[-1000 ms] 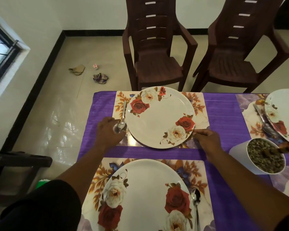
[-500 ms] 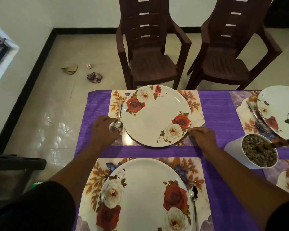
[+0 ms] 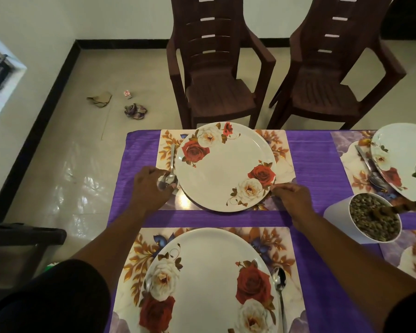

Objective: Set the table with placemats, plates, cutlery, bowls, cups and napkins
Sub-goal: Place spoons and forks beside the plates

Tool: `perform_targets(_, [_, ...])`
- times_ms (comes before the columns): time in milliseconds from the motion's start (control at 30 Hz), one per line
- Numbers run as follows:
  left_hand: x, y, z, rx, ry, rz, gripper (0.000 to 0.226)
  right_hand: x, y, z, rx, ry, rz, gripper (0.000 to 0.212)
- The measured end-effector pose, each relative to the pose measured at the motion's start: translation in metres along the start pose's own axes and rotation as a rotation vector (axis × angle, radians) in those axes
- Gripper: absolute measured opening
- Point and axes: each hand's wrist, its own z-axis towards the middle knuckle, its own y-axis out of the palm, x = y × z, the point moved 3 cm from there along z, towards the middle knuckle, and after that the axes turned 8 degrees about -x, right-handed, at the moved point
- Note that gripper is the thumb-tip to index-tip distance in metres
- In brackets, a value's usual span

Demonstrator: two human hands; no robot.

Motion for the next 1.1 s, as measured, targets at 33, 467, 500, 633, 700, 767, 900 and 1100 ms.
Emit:
perform_targets(33, [0.0, 0.0, 0.0, -0.002, 0.002, 0.006, 0.053, 0.0, 0.0, 0.0, 0.003, 0.002, -0.003, 0.015])
perform_targets(467, [0.012, -0.001, -0.024, -0.038, -0.018, -0.103, 0.078, -0.005, -0.005, -0.01, 0.06, 0.098, 0.115, 0.007])
perform_targets(500, [0.015, -0.002, -0.033, -0.01, -0.014, -0.131, 0.077, -0.005, -0.007, -0.015, 0.14, 0.095, 0.128, 0.01])
perform_targets(633, [0.012, 0.005, -0.081, 0.073, 0.0, -0.143, 0.067, -0.008, 0.002, -0.056, 0.257, -0.003, 0.042, 0.011])
perform_targets(700, [0.012, 0.013, -0.108, 0.088, 0.009, -0.165, 0.065, -0.01, 0.013, -0.08, 0.199, -0.061, -0.01, 0.016])
perform_targets(767, [0.013, 0.016, -0.136, 0.13, -0.005, -0.217, 0.065, -0.013, 0.027, -0.103, 0.118, -0.082, 0.054, 0.017])
perform_targets(900, [0.016, 0.025, -0.199, 0.127, -0.045, -0.226, 0.066, -0.017, 0.059, -0.14, -0.074, -0.08, 0.111, 0.019])
perform_targets(1100, [0.017, 0.013, -0.307, 0.188, -0.189, -0.344, 0.04, -0.029, 0.119, -0.201, -0.619, -0.236, -0.288, 0.017])
